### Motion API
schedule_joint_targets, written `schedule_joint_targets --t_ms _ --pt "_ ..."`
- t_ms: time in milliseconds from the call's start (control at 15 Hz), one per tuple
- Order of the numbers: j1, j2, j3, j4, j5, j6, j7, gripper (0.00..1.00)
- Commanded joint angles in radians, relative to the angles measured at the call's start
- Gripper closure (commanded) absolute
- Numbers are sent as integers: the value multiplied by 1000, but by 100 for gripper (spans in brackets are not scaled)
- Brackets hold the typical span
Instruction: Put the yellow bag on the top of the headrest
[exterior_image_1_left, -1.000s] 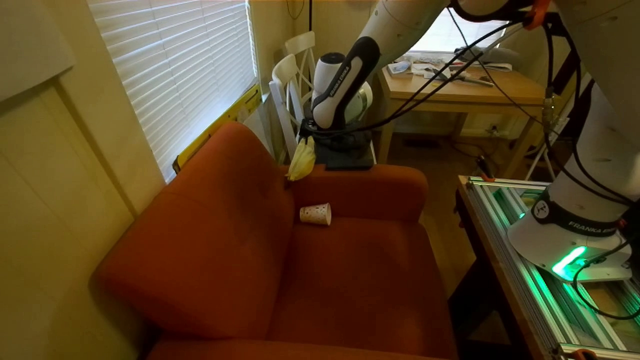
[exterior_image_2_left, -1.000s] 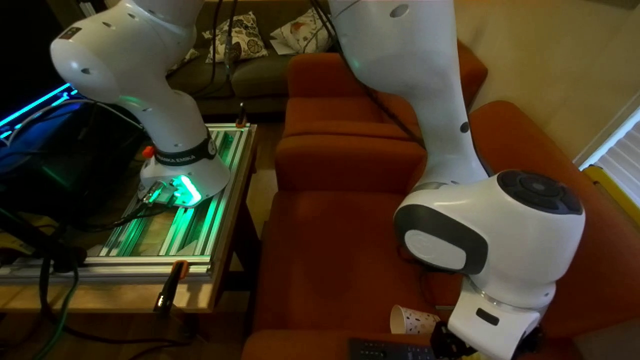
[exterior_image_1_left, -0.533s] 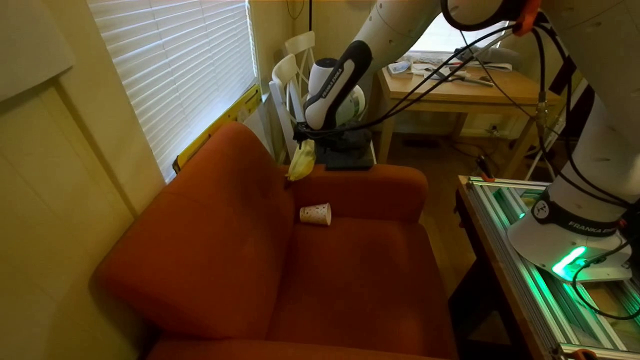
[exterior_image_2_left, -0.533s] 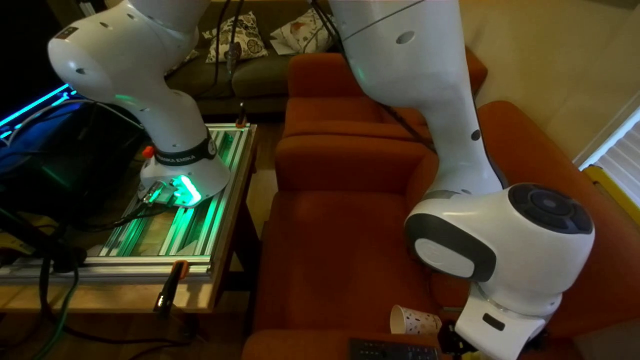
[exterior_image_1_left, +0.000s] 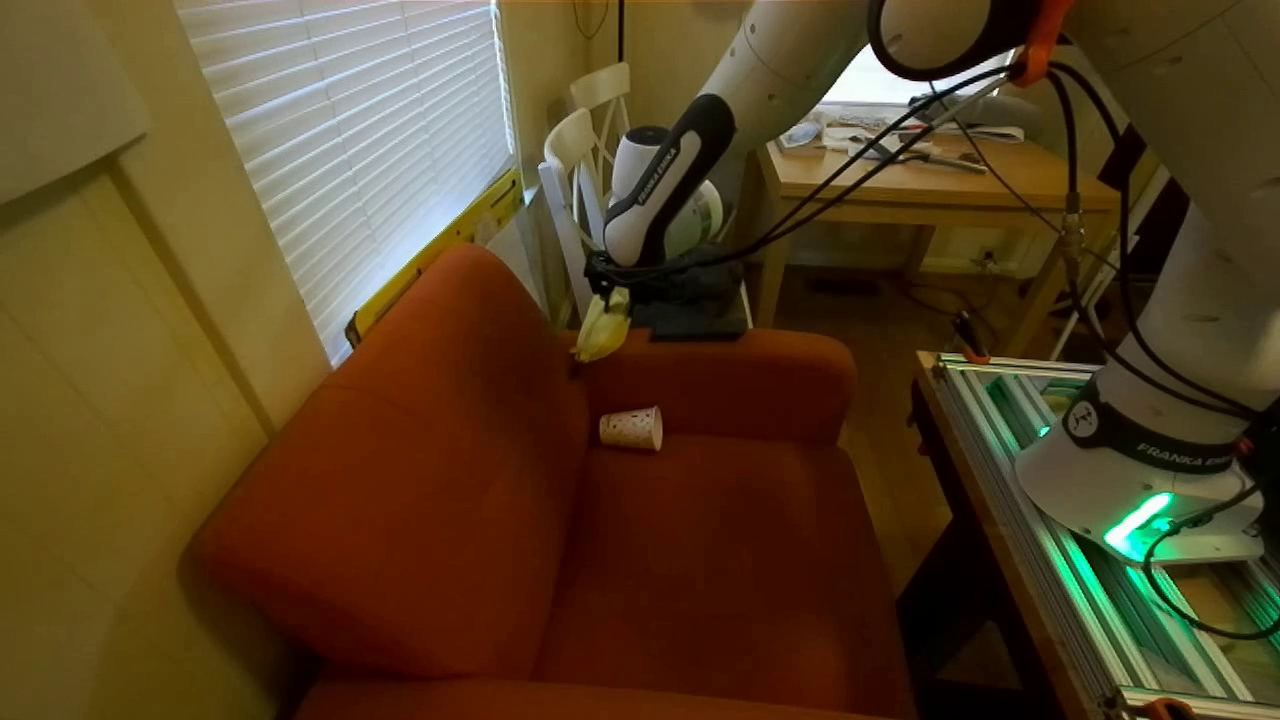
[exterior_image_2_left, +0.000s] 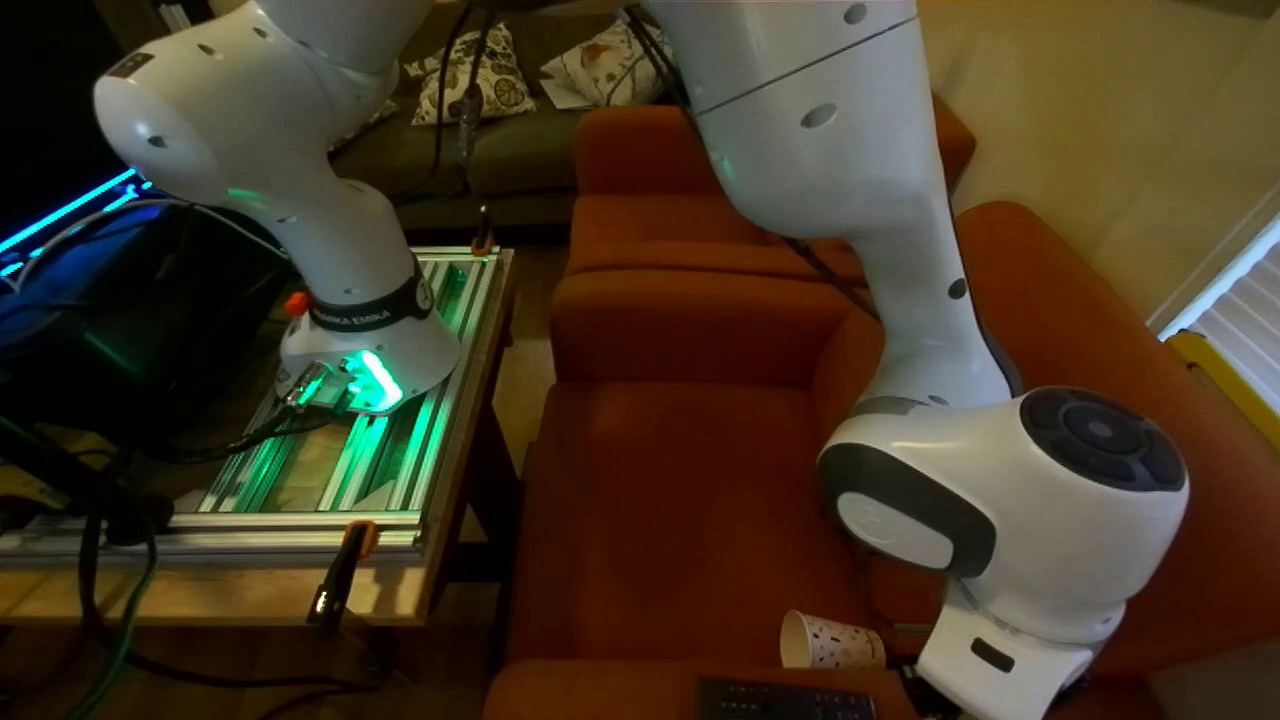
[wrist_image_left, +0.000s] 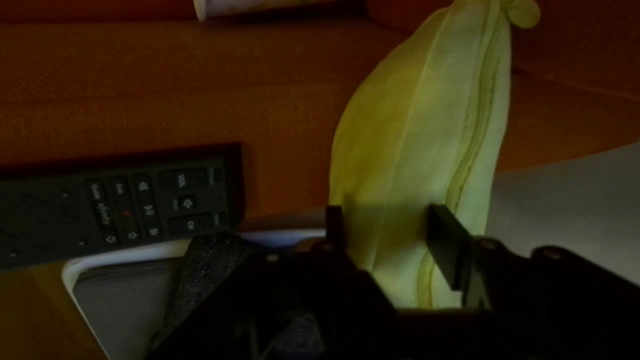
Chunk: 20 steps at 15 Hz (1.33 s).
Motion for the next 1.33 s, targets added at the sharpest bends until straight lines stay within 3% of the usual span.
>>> schedule_joint_targets --t_ms 0,133,333,533,1267 --pt "-25 29 19 50 45 -20 -43 84" --pt "-28 29 21 53 48 -23 -49 96" --pt "-33 25 26 56 51 -33 -60 100" --pt "-36 9 31 54 52 -59 -72 96" --pt "-7 -128 29 13 36 -240 -176 97"
